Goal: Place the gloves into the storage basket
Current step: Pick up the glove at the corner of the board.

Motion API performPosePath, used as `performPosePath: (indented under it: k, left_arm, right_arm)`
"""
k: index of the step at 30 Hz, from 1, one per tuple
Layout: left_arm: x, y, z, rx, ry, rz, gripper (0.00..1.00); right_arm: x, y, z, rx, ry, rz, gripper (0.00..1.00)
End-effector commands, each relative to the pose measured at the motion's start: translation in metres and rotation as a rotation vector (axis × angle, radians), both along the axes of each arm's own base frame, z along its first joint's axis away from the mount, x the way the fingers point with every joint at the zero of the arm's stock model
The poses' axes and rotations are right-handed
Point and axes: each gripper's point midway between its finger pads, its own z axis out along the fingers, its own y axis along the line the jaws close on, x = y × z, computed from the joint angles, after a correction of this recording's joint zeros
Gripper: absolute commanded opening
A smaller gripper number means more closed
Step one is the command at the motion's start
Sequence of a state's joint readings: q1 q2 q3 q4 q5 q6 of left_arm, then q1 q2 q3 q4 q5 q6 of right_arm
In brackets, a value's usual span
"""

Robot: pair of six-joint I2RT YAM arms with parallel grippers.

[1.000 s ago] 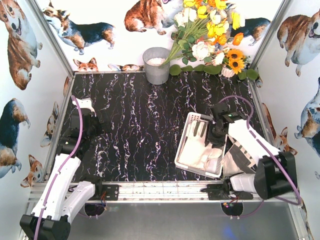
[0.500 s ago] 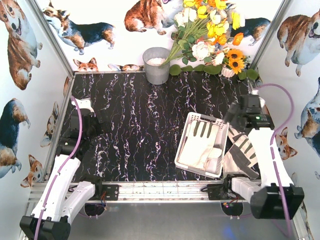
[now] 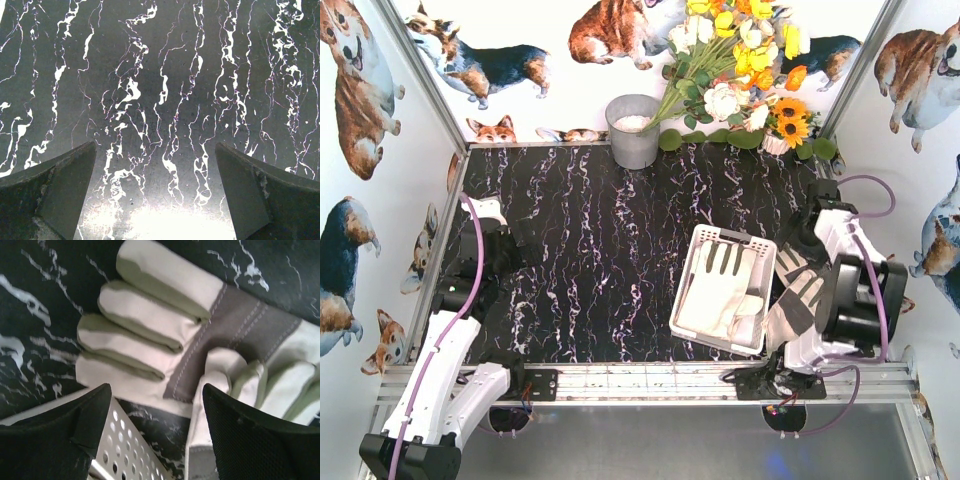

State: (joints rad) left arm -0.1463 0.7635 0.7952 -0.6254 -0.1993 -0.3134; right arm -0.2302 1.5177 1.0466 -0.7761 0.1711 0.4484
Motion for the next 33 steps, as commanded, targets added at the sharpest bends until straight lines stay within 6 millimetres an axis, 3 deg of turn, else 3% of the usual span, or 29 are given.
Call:
performPosePath:
  k: [1,7,14,19,24,29,33]
  left_arm:
    - [-0.002,0.006,-0.001,0.009,-0.006,0.023,1.0]
    - [-0.001,0.006,-0.001,0.01,-0.001,0.018,1.0]
    - [0.0,0.006,-0.002,0.013,0.003,0.022,1.0]
    - [-0.001,0.007,-0.003,0.018,0.006,0.025,1.0]
    - [-0.001,0.008,-0.003,0.02,0.008,0.029,1.0]
    - [-0.001,0.009,-0.003,0.022,0.009,0.033,1.0]
    - [-0.001,0.009,-0.003,0.024,0.007,0.035,1.0]
  right_arm:
    - [0.042,-0.017,0.007,0.061,-0.111,-0.068,0.74]
    - [0.059,-0.008,-0.02,0.174,-0.029,-0.029,0.69]
    - [0.055,-0.008,-0.047,0.182,0.023,-0.054,0.65]
    - [0.05,-0.008,-0.06,0.182,0.049,-0.064,0.34]
    - [0.054,-0.008,-0.057,0.178,0.013,-0.064,0.0]
    - [0.062,-0.003,-0.04,0.202,-0.053,-0.052,0.0]
    - [0.068,-0.006,0.003,0.171,-0.173,-0.073,0.0]
